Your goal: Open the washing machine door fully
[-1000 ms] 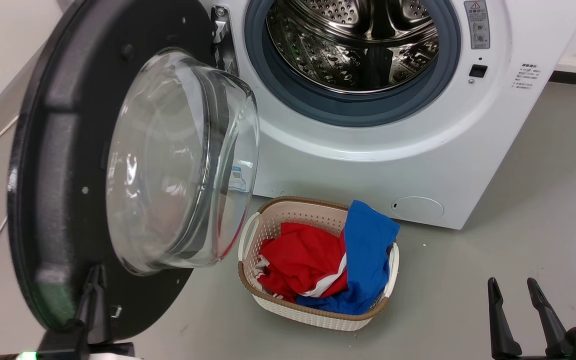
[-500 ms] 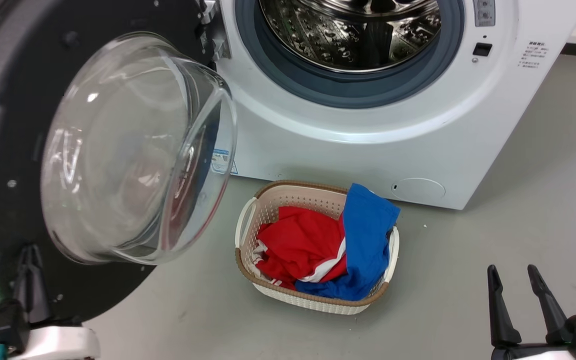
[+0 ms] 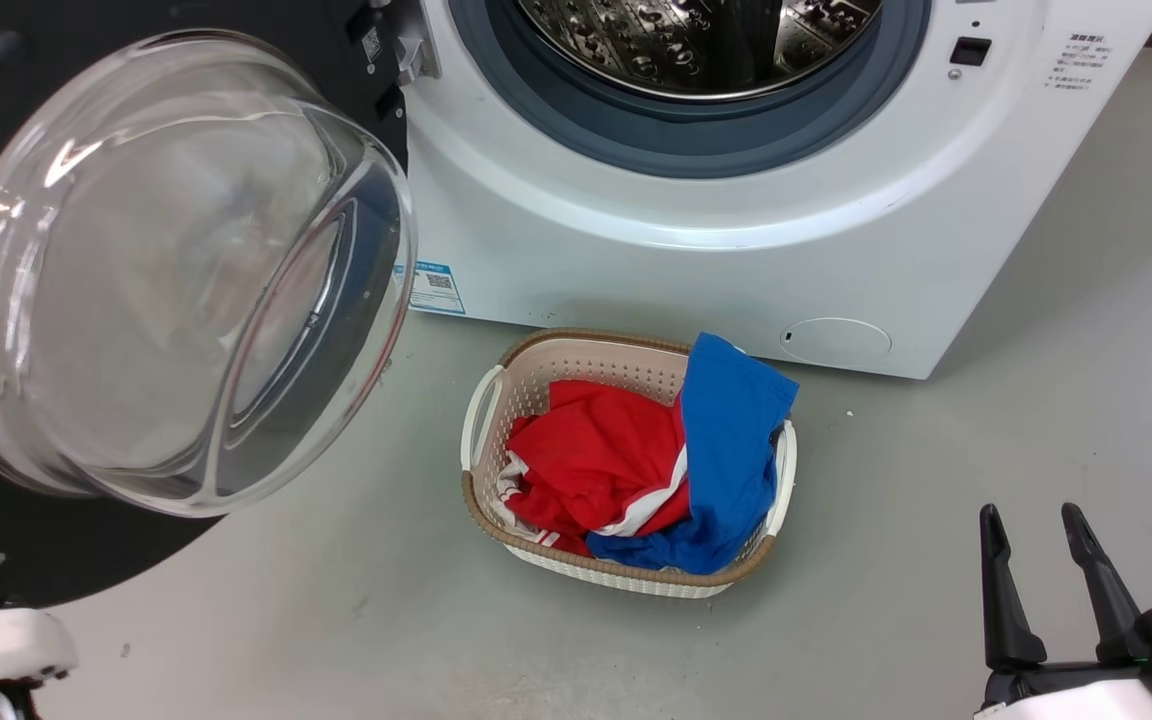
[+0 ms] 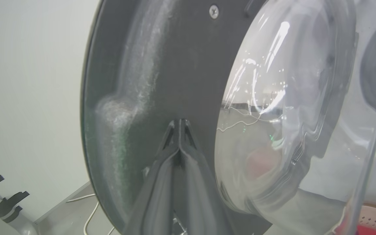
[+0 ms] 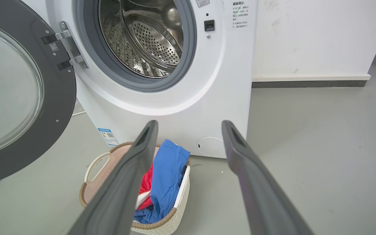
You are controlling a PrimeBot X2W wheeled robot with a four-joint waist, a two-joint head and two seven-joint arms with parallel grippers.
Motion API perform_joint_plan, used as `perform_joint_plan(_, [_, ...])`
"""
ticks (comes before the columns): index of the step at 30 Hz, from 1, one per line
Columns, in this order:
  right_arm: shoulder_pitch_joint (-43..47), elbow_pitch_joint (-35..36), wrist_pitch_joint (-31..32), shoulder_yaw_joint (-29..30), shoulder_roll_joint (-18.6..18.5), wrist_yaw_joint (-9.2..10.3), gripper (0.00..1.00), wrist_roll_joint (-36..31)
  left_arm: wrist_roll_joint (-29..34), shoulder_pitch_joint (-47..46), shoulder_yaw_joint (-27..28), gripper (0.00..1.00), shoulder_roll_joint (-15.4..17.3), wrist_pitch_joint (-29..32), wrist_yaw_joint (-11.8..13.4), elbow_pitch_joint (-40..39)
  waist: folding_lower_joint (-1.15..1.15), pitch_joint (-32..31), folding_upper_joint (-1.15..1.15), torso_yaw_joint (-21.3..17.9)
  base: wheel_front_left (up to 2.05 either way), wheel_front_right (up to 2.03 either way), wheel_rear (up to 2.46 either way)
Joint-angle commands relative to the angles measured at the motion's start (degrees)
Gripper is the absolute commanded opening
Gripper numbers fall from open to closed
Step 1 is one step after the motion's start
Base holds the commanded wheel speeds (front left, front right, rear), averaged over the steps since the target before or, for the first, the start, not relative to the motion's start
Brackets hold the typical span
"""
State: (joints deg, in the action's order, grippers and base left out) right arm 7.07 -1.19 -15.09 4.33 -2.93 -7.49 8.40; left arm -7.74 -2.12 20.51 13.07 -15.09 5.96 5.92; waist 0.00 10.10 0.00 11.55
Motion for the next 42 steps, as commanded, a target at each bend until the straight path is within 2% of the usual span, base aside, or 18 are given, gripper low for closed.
perform_joint_plan(1, [-1.0, 0.1, -0.1, -0.1, 0.1, -0.01, 1.0, -0.4, -0.2, -1.7, 1.9, 0.0, 0.9, -0.1, -0.1, 0.8, 0.0, 0.3, 0.0, -0.2, 0.0, 0.0, 0.0])
perform_joint_plan(14, [-2.5, -0.2, -0.1, -0.2, 0.1, -0.01, 1.0, -0.8, -0.4, -7.5, 9.2, 0.0, 2.4, -0.1, -1.9, 7.4, 0.0, 1.9, 0.0, -1.8, 0.0, 0.0, 0.0])
perform_joint_plan(27, [-2.9, -0.1, -0.1, 0.1, 0.1, -0.01, 1.0, -1.2, 0.9, -11.1, 12.6, 0.0, 4.2, -0.1, -4.3, 12.3, 0.0, 2.7, 0.0, -2.4, 0.0, 0.0, 0.0])
perform_joint_plan(35, [-2.6, -0.7, -0.1, -0.3, 0.1, 0.0, 1.0, -0.5, 3.2, -10.0, 11.6, 0.0, 3.5, -0.1, -5.4, 10.6, 0.0, 1.3, 0.0, -2.5, 0.0, 0.0, 0.0])
perform_joint_plan(42, [-1.4, -0.4, -0.1, 0.7, 0.1, 0.0, 1.0, 0.2, 6.4, -6.7, 8.2, 0.0, 1.6, -0.1, -6.8, 2.6, 0.0, -1.9, 0.0, -2.6, 0.0, 0.0, 0.0])
